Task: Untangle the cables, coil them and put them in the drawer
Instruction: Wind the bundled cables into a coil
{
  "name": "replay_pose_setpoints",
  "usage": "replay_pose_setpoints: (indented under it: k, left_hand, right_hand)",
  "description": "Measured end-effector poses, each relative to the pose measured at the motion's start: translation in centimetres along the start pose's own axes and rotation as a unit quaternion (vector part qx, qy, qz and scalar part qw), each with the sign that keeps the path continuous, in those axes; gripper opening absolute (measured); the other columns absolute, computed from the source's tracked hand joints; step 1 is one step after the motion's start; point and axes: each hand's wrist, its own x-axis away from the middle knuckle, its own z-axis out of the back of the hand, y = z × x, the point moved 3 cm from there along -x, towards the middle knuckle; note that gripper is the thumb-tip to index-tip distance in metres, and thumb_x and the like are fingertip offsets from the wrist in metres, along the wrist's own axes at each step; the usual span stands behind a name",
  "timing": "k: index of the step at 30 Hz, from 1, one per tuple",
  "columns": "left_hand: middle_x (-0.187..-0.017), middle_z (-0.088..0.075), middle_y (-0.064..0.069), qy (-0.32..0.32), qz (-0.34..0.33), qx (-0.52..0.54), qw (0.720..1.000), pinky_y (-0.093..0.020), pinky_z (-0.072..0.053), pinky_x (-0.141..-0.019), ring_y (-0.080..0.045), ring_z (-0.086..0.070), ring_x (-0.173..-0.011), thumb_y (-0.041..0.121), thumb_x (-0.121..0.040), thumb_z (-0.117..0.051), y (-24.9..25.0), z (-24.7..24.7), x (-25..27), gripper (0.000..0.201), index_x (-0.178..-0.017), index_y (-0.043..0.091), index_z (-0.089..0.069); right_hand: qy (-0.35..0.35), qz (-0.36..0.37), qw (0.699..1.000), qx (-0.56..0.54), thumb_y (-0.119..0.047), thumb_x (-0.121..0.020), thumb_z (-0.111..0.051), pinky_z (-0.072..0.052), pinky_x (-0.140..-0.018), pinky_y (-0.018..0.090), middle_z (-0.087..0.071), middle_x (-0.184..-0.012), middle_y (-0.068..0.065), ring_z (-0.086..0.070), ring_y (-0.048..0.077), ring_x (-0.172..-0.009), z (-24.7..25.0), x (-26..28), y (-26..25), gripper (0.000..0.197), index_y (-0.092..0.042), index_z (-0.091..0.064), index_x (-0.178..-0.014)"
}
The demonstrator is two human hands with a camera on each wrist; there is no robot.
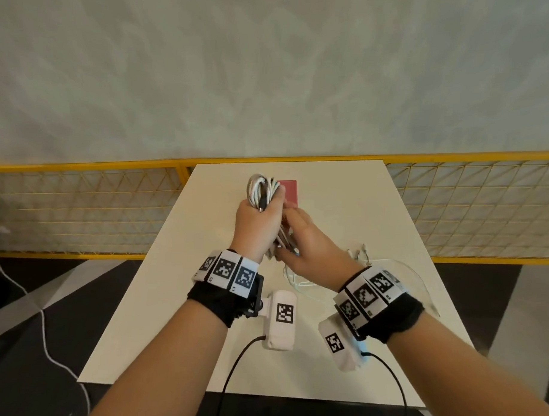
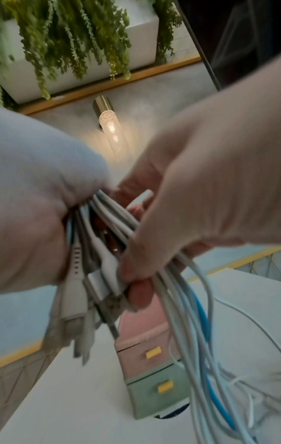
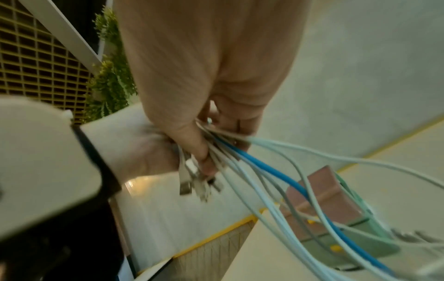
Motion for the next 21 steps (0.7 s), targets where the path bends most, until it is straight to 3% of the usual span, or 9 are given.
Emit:
replay_pose_setpoints:
  k: [2, 4, 6, 9, 12, 14, 16, 18, 21]
  left_hand:
    - [-0.066, -0.072, 0.002, 0.003, -0.015, 0.035, 0.999, -0.027, -0.055, -0.059, -0.013, -0.069, -0.062, 0.037, -0.093, -0.062, 0.4, 0.3, -0.4, 0.031, -0.071, 0.017, -0.070]
    - [-0.056, -0.066, 0.002, 0.007, -0.033, 0.089, 0.995, -0.034, -0.057, -0.059, -0.021, -0.067, -0.059, 0.035, -0.095, -0.061, 1.1, 0.8, -0.7, 0.038, -0.060, 0.020, -0.066]
    - [-0.051, -0.053, 0.003, 0.005, -0.048, 0.148, 0.988, -0.032, -0.049, -0.050, -0.021, -0.055, -0.049, 0.033, -0.095, -0.061, 1.6, 1.2, -1.1, 0.038, -0.060, 0.019, -0.057]
    - [-0.053, -0.044, 0.004, 0.004, -0.066, 0.188, 0.980, -0.022, -0.038, -0.043, -0.010, -0.040, -0.039, 0.029, -0.093, -0.065, 2.7, 1.9, -1.6, 0.033, -0.063, 0.018, -0.054]
    - [-0.054, -0.044, 0.004, -0.015, -0.098, 0.173, 0.980, -0.021, -0.037, -0.041, -0.008, -0.038, -0.039, 0.026, -0.091, -0.069, 3.3, 2.0, -1.9, 0.036, -0.057, 0.026, -0.056]
    - [-0.053, -0.043, 0.004, -0.029, -0.108, 0.167, 0.980, -0.022, -0.037, -0.042, -0.009, -0.037, -0.040, 0.026, -0.091, -0.069, 4.0, 1.9, -1.8, 0.039, -0.054, 0.028, -0.056]
    - [-0.052, -0.040, 0.006, -0.055, -0.124, 0.177, 0.975, -0.026, -0.035, -0.045, -0.010, -0.035, -0.041, 0.030, -0.091, -0.068, 5.2, 1.9, -1.5, 0.036, -0.059, 0.027, -0.054]
    - [-0.051, -0.040, 0.009, -0.070, -0.136, 0.185, 0.971, -0.030, -0.033, -0.050, -0.011, -0.033, -0.044, 0.034, -0.091, -0.066, 6.4, 2.4, -1.3, 0.032, -0.065, 0.023, -0.052]
    - [-0.049, -0.040, 0.010, -0.075, -0.142, 0.175, 0.971, -0.035, -0.031, -0.053, -0.011, -0.031, -0.045, 0.035, -0.093, -0.064, 7.3, 3.6, -1.1, 0.030, -0.071, 0.019, -0.051]
  right_hand:
    - [0.044, 0.030, 0.997, -0.059, -0.004, -0.086, -0.056, -0.049, -0.085, 0.032, -0.041, -0.124, 0.001, -0.051, 0.027, -0.109, -0.6, 0.5, 0.4, 0.040, -0.014, -0.036, -0.118]
    - [0.060, 0.014, 0.992, -0.111, -0.005, -0.090, -0.049, -0.051, -0.070, 0.035, -0.045, -0.105, 0.001, -0.055, 0.027, -0.085, -1.4, 1.0, 1.4, 0.032, -0.022, -0.028, -0.107]
    - [0.036, -0.023, 0.996, -0.077, -0.006, -0.090, -0.044, -0.049, -0.070, 0.044, -0.045, -0.094, 0.001, -0.050, 0.021, -0.076, -2.4, 1.3, 3.2, 0.026, -0.018, -0.029, -0.107]
    - [-0.049, -0.071, 0.996, -0.006, -0.008, -0.089, -0.055, -0.044, -0.091, 0.037, -0.044, -0.107, -0.003, -0.047, 0.015, -0.095, -3.0, 1.7, 5.1, 0.036, -0.009, -0.040, -0.122]
    - [-0.014, -0.053, 0.997, -0.061, -0.026, -0.077, -0.075, -0.037, -0.101, 0.017, -0.047, -0.123, -0.002, -0.048, 0.006, -0.114, -2.0, 0.5, 3.4, 0.062, -0.015, -0.045, -0.130]
    - [-0.003, -0.063, 0.989, -0.136, -0.023, -0.079, -0.074, -0.044, -0.091, 0.013, -0.059, -0.111, -0.004, -0.057, 0.003, -0.102, -1.7, -0.9, 1.7, 0.047, -0.016, -0.052, -0.119]
    - [-0.039, -0.066, 0.985, -0.154, -0.019, -0.090, -0.061, -0.049, -0.071, 0.017, -0.061, -0.084, -0.007, -0.059, 0.004, -0.074, -2.4, -1.7, 0.8, 0.014, -0.015, -0.060, -0.103]
    - [-0.053, -0.072, 0.987, -0.136, -0.022, -0.096, -0.050, -0.043, -0.060, 0.015, -0.055, -0.070, -0.004, -0.050, 0.003, -0.059, -2.8, -1.9, 1.1, 0.018, -0.012, -0.064, -0.091]
    - [-0.064, -0.105, 0.985, -0.119, -0.027, -0.096, -0.050, -0.047, -0.060, 0.017, -0.059, -0.072, -0.009, -0.050, -0.001, -0.058, -2.5, -2.3, 2.6, 0.021, -0.014, -0.066, -0.089]
